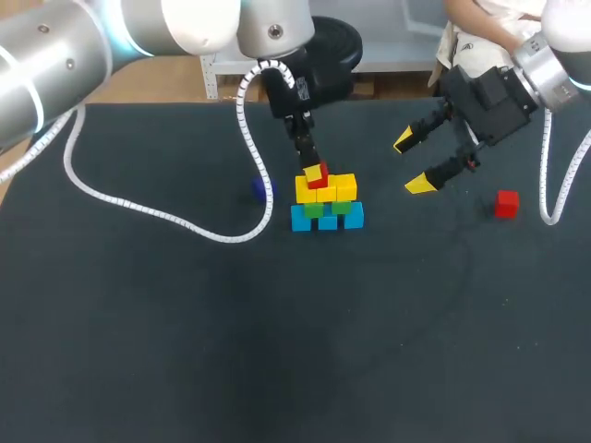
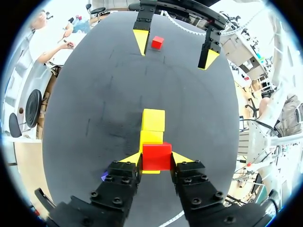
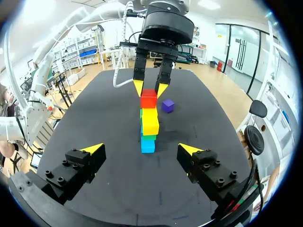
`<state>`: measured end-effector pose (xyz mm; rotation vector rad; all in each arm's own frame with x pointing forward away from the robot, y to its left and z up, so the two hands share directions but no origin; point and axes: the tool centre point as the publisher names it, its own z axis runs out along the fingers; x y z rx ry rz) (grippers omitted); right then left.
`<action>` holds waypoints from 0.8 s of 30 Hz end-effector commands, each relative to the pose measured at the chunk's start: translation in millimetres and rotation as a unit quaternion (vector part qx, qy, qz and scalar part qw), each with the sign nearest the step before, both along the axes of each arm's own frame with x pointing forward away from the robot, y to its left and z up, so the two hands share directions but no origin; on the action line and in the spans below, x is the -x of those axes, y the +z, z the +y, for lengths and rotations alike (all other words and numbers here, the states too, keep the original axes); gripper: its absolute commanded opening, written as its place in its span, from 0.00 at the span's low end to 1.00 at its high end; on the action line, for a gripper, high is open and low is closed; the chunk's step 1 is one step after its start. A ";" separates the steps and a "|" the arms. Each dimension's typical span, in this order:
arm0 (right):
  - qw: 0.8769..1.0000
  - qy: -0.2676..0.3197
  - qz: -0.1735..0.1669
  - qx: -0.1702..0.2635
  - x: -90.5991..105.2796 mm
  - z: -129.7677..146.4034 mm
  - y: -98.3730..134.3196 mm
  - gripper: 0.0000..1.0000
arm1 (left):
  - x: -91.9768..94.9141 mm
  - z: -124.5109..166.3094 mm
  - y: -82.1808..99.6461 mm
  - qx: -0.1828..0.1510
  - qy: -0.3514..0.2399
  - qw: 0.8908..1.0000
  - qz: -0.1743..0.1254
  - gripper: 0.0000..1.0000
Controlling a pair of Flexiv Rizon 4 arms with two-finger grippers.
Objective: Place the blue cubes, place green cubes on the blue cubes, place the yellow cubes on the green cubes, then place the red cubes on the yellow cubes, and place purple cube on the red cubes.
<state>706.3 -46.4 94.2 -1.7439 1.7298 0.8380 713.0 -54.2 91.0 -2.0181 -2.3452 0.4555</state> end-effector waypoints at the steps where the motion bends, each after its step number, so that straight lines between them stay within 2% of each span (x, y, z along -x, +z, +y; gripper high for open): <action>1: 1.000 -0.001 -0.001 0.000 1.2 -0.2 0.2 1.00 | -3.4 -1.0 0.5 -0.002 -0.003 1.000 0.002 0.00; 5: 1.000 -0.001 -0.001 0.000 1.2 -0.2 0.2 1.00 | -3.5 -2.4 0.4 -0.001 -0.004 1.000 0.002 0.00; 6: 1.000 -0.001 -0.001 0.000 1.2 -0.2 0.2 1.00 | -3.5 -2.5 0.5 -0.002 -0.005 1.000 0.003 0.04; 7: 1.000 -0.001 -0.001 0.000 1.2 -0.2 0.2 1.00 | -3.4 -2.5 0.5 -0.003 -0.006 1.000 0.004 0.15; 10: 1.000 -0.001 -0.001 0.000 1.2 -0.2 0.2 1.00 | -2.9 -2.1 0.8 -0.005 -0.005 1.000 0.005 0.28; 14: 1.000 -0.001 -0.001 0.000 1.2 -0.2 0.2 1.00 | -2.5 -1.1 1.4 -0.007 -0.003 1.000 0.006 0.35; 15: 1.000 -0.001 -0.001 0.000 1.2 -0.2 0.2 1.00 | -2.4 -0.8 1.6 -0.007 -0.002 1.000 0.006 0.43; 17: 1.000 -0.001 -0.001 0.000 1.2 -0.2 0.2 1.00 | -2.4 -0.6 2.0 -0.006 -0.002 1.000 0.006 0.51; 18: 1.000 -0.001 -0.001 0.000 1.2 -0.2 0.2 1.00 | -2.4 -0.6 2.2 -0.006 -0.002 1.000 0.006 0.49; 19: 1.000 -0.001 -0.001 0.000 1.2 -0.2 0.2 1.00 | -2.5 -0.5 2.5 -0.006 -0.002 1.000 0.006 0.52; 20: 1.000 -0.001 -0.001 0.000 1.2 -0.2 0.2 1.00 | -2.7 -0.5 2.8 -0.006 -0.001 1.000 0.005 0.56; 22: 1.000 -0.001 -0.001 0.000 1.2 -0.2 0.2 1.00 | -3.3 -0.7 4.0 -0.004 0.000 1.000 0.005 0.71; 24: 1.000 -0.001 -0.001 0.000 1.2 -0.2 0.2 1.00 | -3.6 -0.7 4.4 -0.004 0.000 1.000 0.003 0.69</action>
